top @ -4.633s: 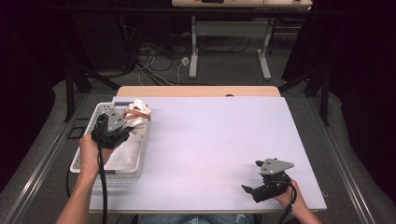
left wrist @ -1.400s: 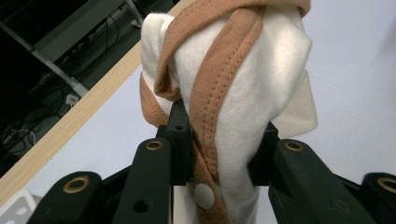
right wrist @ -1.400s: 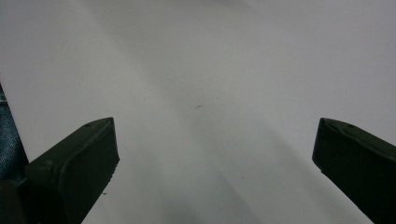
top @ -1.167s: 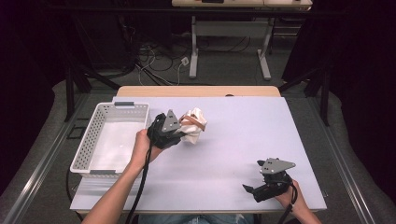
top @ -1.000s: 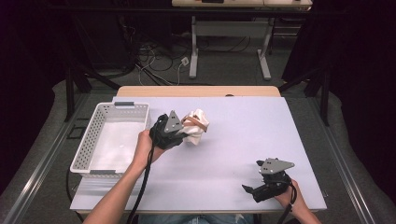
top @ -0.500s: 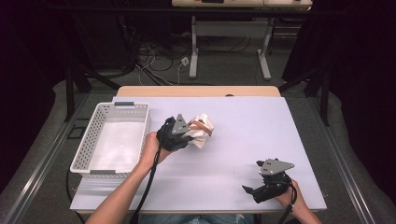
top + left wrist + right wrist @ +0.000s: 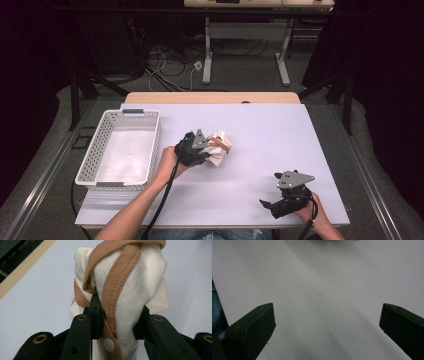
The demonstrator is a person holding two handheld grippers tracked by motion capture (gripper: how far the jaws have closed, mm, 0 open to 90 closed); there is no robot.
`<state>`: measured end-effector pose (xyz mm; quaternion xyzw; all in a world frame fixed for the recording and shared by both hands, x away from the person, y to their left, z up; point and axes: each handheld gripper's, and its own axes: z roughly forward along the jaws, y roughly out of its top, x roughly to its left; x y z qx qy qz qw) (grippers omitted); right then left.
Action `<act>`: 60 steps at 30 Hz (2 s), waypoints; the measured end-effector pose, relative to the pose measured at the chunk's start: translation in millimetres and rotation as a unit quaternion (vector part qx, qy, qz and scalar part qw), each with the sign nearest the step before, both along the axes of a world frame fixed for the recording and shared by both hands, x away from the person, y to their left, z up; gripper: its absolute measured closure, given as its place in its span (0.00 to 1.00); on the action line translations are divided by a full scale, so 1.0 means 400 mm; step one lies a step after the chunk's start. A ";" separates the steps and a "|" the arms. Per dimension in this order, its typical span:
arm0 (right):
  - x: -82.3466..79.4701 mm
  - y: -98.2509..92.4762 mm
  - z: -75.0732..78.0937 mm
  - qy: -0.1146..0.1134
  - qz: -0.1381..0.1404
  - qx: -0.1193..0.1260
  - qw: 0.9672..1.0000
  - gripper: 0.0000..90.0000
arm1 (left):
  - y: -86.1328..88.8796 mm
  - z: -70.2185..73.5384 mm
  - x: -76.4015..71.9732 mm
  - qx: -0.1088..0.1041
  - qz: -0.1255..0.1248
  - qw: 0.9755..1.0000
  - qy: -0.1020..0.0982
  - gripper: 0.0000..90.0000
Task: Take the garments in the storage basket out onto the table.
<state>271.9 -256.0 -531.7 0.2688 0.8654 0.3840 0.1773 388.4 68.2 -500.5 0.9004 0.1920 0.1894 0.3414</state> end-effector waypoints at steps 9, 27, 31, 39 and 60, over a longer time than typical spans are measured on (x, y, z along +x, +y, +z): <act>-0.001 0.000 0.000 -0.001 -0.002 0.000 1.000 0.00 | -0.006 -0.034 0.013 0.008 0.006 1.000 0.017 0.75; -0.001 0.002 -0.002 -0.003 0.004 -0.007 1.000 0.00 | -0.040 -0.108 0.047 0.014 0.014 0.999 0.051 0.71; -0.001 0.002 -0.002 -0.002 0.005 -0.008 1.000 0.00 | -0.042 -0.117 0.049 0.009 0.014 0.998 0.055 0.71; -0.004 0.004 -0.002 0.000 0.003 -0.007 1.000 0.00 | -0.027 -0.132 0.056 -0.027 0.019 0.997 0.068 0.71; -0.004 0.003 -0.002 0.003 0.005 -0.010 1.000 0.00 | -0.011 -0.113 0.046 -0.030 0.057 0.995 0.070 0.18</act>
